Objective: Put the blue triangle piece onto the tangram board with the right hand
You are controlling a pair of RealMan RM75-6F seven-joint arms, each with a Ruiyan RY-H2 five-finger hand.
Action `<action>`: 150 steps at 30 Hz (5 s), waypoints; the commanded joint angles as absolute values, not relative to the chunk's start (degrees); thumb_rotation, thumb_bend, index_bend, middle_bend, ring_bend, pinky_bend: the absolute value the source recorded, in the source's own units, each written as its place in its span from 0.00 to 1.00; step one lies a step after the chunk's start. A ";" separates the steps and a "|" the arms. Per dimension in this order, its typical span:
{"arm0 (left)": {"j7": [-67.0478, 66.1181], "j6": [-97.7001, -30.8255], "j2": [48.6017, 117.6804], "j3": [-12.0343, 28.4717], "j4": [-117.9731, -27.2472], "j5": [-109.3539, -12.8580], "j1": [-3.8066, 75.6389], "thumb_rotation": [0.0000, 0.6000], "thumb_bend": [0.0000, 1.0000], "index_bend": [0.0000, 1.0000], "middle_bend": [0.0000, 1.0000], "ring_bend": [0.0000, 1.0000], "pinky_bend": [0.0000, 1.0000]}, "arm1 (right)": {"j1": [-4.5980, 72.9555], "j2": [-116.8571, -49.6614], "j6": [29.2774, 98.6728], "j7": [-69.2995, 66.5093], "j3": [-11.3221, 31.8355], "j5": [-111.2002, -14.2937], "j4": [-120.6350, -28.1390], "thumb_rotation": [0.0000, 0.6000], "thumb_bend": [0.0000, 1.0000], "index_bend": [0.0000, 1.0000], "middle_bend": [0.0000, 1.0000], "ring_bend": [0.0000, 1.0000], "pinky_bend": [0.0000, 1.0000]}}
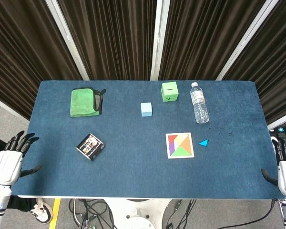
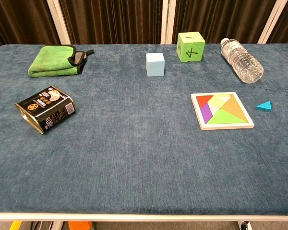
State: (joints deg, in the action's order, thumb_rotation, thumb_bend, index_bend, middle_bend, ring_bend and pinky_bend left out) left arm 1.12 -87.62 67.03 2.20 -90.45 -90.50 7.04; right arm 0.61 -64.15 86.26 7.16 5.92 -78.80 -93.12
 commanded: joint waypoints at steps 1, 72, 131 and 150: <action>1.10 -87.54 67.13 2.18 -90.39 -90.46 7.08 1.00 0.07 0.22 0.15 0.04 0.15 | 0.61 -64.18 86.22 7.14 5.92 -78.74 -93.06 1.00 0.14 0.00 0.00 0.00 0.00; 4.40 -84.86 68.46 1.49 -87.43 -89.62 8.12 1.00 0.07 0.22 0.15 0.04 0.15 | 27.80 -77.94 52.55 20.78 7.99 -64.09 -81.90 1.00 0.15 0.04 0.21 0.10 0.00; 7.20 -83.97 69.27 1.29 -84.66 -88.75 8.25 1.00 0.07 0.22 0.15 0.04 0.15 | 31.19 -83.63 54.94 22.34 6.05 -66.37 -75.29 1.00 0.18 0.42 0.27 0.03 0.00; 7.70 -83.59 69.35 1.19 -84.24 -88.57 8.32 1.00 0.07 0.22 0.15 0.04 0.15 | 31.65 -84.23 54.01 22.88 5.64 -65.37 -74.73 1.00 0.20 0.44 0.27 0.03 0.00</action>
